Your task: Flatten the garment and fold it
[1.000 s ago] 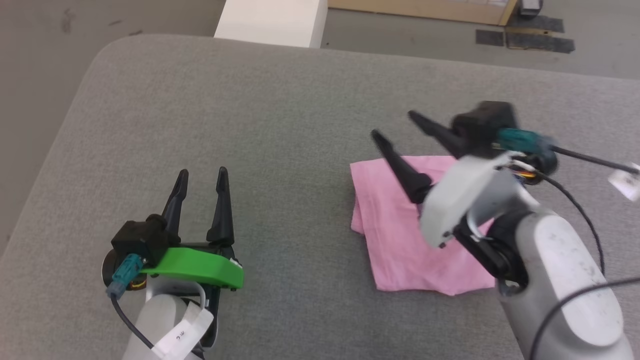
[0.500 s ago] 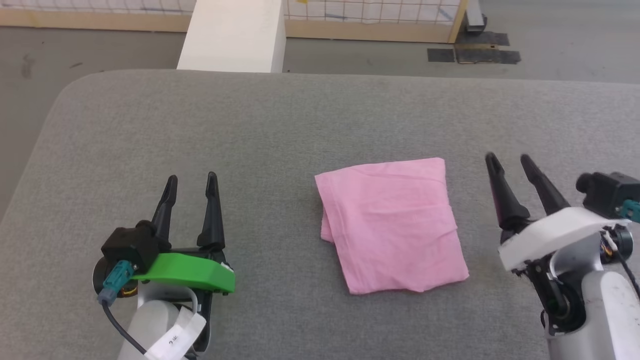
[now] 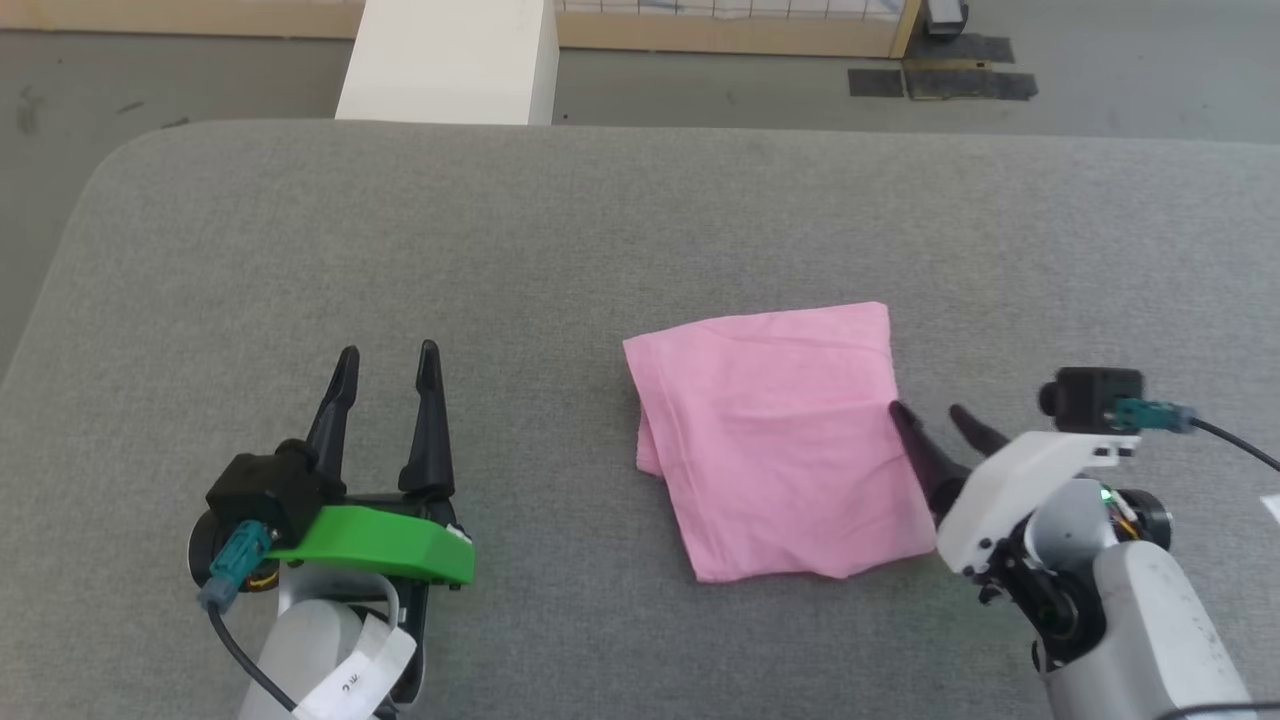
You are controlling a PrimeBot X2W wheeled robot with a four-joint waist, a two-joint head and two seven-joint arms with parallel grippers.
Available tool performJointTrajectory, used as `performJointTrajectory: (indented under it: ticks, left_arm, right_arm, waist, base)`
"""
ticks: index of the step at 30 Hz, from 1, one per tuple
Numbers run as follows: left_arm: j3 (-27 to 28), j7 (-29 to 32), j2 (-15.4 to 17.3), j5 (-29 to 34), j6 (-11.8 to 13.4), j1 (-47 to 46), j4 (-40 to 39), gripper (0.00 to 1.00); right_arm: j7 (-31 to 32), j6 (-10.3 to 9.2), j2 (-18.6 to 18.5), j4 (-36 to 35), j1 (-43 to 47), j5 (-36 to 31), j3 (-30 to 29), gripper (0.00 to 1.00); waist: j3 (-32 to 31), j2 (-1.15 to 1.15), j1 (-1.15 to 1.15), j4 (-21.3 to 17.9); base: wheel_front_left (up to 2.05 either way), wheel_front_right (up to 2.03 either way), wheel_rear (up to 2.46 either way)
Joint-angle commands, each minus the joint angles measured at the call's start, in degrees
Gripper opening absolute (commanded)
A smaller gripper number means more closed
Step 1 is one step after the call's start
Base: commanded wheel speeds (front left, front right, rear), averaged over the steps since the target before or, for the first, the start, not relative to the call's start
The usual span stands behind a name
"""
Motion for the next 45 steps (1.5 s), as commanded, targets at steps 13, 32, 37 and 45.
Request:
performJointTrajectory:
  ticks: [13, 32, 37, 45]
  left_arm:
    - [-0.8, -0.2, -0.1, 0.1, 0.2, -0.9, 0.5, 1.0]
    - [-1.1, -0.2, 0.0, 3.3, -0.5, -0.6, -1.1, 1.0]
    - [-2.3, -0.2, 0.8, 4.6, -1.2, -2.6, -1.3, 1.0]
    - [-4.3, 2.0, 3.8, 6.6, -1.8, -6.3, -3.3, 1.0]
  right_arm:
    - [13.4, -0.06, 0.2, 8.7, -4.1, 1.0, 4.7, 0.39]
    - [14.0, -0.06, -18.3, 3.6, -15.0, -12.8, 23.2, 0.0]
    - [11.9, -0.06, -20.0, 8.1, -18.8, -14.2, 21.6, 0.0]
    - [2.7, -0.06, -17.2, 19.9, -25.8, -18.4, 10.0, 0.0]
  waist:
    - [1.7, 0.0, 0.0, 2.4]
    - [4.5, 0.0, 0.0, -13.1]
    - [7.6, 0.0, 0.0, -18.9]
    - [13.9, 0.0, 0.0, -25.6]
  base:
    - [0.0, 0.0, 0.0]
    - [0.0, 0.0, 0.0]
    - [0.0, 0.0, 0.0]
    - [0.0, 0.0, 0.0]
